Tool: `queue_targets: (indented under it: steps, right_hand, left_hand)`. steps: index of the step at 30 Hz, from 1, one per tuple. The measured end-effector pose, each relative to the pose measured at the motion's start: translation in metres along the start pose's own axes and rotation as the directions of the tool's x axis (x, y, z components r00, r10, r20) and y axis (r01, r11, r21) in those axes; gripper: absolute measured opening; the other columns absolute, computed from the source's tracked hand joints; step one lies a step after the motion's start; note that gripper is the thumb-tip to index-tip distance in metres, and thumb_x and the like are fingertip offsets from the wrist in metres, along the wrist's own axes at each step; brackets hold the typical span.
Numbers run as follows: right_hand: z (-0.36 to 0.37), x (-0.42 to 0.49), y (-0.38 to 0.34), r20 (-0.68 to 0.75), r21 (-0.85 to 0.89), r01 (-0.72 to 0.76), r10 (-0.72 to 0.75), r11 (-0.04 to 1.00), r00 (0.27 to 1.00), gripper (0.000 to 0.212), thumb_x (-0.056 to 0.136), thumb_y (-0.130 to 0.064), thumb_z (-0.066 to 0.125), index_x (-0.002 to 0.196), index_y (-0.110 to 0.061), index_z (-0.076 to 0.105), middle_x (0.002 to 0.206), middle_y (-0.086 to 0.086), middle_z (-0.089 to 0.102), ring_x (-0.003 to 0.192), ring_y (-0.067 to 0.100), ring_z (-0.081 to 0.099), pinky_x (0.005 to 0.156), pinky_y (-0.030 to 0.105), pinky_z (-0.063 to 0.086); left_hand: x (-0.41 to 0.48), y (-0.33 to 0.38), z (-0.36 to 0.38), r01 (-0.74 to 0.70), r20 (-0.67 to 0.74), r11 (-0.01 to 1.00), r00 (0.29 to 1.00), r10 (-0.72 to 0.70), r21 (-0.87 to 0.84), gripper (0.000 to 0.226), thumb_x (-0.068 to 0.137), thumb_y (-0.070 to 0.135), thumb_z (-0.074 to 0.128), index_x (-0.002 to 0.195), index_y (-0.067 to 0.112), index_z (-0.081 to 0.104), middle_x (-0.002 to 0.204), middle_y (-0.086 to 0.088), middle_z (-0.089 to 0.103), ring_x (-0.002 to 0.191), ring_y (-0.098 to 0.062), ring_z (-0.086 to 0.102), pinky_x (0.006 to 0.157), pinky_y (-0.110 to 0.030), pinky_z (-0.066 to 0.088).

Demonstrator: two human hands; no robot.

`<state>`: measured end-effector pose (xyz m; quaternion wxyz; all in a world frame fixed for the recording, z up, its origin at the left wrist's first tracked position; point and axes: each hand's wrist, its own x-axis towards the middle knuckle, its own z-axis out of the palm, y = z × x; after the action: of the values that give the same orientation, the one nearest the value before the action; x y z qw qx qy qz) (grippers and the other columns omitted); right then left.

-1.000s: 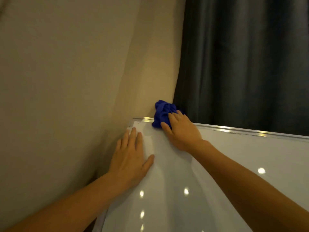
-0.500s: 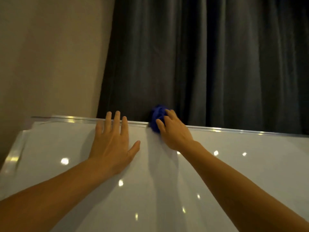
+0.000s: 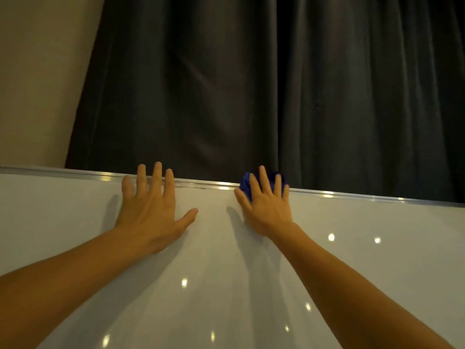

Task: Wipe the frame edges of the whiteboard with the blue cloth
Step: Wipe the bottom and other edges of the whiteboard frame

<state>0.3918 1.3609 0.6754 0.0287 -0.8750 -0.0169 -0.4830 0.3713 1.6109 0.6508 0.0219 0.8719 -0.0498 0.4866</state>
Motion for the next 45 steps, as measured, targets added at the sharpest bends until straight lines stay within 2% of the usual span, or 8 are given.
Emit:
queue_targets:
  steps: [6,13,17,20,25,32,39,45]
  right_hand:
    - [0.009,-0.003,0.032,-0.046,0.097,0.311,-0.308,0.945,0.950,0.067,0.080,-0.083,-0.002,0.138,-0.058,-0.024,0.163,-0.008,-0.011,0.147,0.028,-0.020,0.116,0.050,-0.016]
    - [0.009,0.004,0.185,0.009,0.201,-0.163,0.165,0.966,0.986,0.068,0.089,-0.073,0.011,0.149,-0.047,-0.007,0.163,0.002,-0.018,0.146,0.035,-0.021,0.118,0.055,-0.008]
    - [0.012,0.001,0.160,-0.112,0.295,0.171,-0.143,0.940,0.983,0.065,0.084,-0.079,0.007,0.145,-0.057,-0.006,0.164,-0.005,-0.011,0.145,0.026,-0.025,0.116,0.046,-0.015]
    - [0.013,0.003,0.187,-0.184,0.125,0.298,-0.273,0.946,0.944,0.064,0.088,-0.076,0.009,0.146,-0.054,-0.007,0.164,-0.005,-0.004,0.148,0.023,-0.018,0.118,0.044,-0.011]
    - [0.003,0.013,0.261,-0.016,0.281,-0.147,0.157,0.948,0.987,0.069,0.094,-0.065,0.027,0.153,-0.035,0.009,0.165,-0.001,-0.006,0.149,0.026,-0.014,0.120,0.050,-0.003]
    - [0.009,-0.004,0.239,-0.056,0.158,0.283,-0.278,0.946,0.959,0.065,0.087,-0.078,0.020,0.143,-0.060,-0.006,0.159,-0.020,-0.019,0.141,0.009,-0.030,0.110,0.034,-0.020]
    - [-0.009,0.005,0.326,0.048,0.130,-0.103,0.097,0.986,0.994,0.068,0.088,-0.070,0.013,0.149,-0.045,-0.002,0.163,-0.005,-0.014,0.148,0.025,-0.018,0.118,0.046,-0.009]
    - [0.004,0.009,0.326,0.001,0.087,0.262,-0.263,0.961,0.965,0.068,0.088,-0.076,0.011,0.148,-0.046,-0.002,0.163,-0.011,-0.008,0.144,0.008,-0.024,0.111,0.028,-0.022]
  left_hand:
    - [0.014,0.095,0.014,0.046,0.020,0.999,0.999,-0.046,0.009,0.109,0.063,0.083,-0.006,0.152,0.021,-0.011,0.164,-0.010,-0.010,0.148,-0.040,-0.009,0.116,-0.061,-0.002]
    - [0.016,0.173,0.023,-0.057,0.050,0.998,0.997,0.056,0.017,0.113,0.058,0.088,-0.012,0.152,0.025,-0.014,0.163,-0.008,-0.016,0.147,-0.042,-0.014,0.114,-0.064,-0.008]
    - [0.024,0.215,0.025,-0.060,0.038,0.997,0.998,0.059,0.039,0.109,0.070,0.088,0.007,0.153,0.020,-0.010,0.163,-0.013,-0.015,0.146,-0.046,-0.015,0.115,-0.066,-0.003]
    - [0.025,0.237,0.030,-0.090,-0.024,0.995,0.996,0.092,0.047,0.109,0.072,0.088,0.012,0.153,0.018,-0.004,0.163,-0.015,-0.011,0.144,-0.050,-0.013,0.113,-0.067,0.000]
    - [0.032,0.249,0.040,-0.105,-0.005,0.994,0.994,0.105,0.013,0.111,0.069,0.089,0.011,0.153,0.020,-0.008,0.163,-0.014,-0.012,0.145,-0.049,-0.012,0.113,-0.068,-0.001]
    - [0.037,0.310,0.046,-0.167,-0.033,0.986,0.986,0.166,-0.019,0.113,0.069,0.090,0.016,0.153,0.019,-0.006,0.163,-0.015,-0.008,0.144,-0.051,-0.012,0.111,-0.070,-0.003]
    - [0.050,0.338,0.064,-0.131,-0.016,0.991,0.991,0.131,-0.004,0.119,0.063,0.093,0.010,0.152,0.017,-0.011,0.162,-0.017,-0.015,0.143,-0.053,-0.013,0.112,-0.071,-0.002]
    - [0.062,0.405,0.067,-0.085,-0.014,0.996,0.996,0.085,0.003,0.120,0.064,0.093,0.011,0.152,0.015,-0.011,0.162,-0.016,-0.013,0.143,-0.052,-0.014,0.111,-0.071,-0.001]
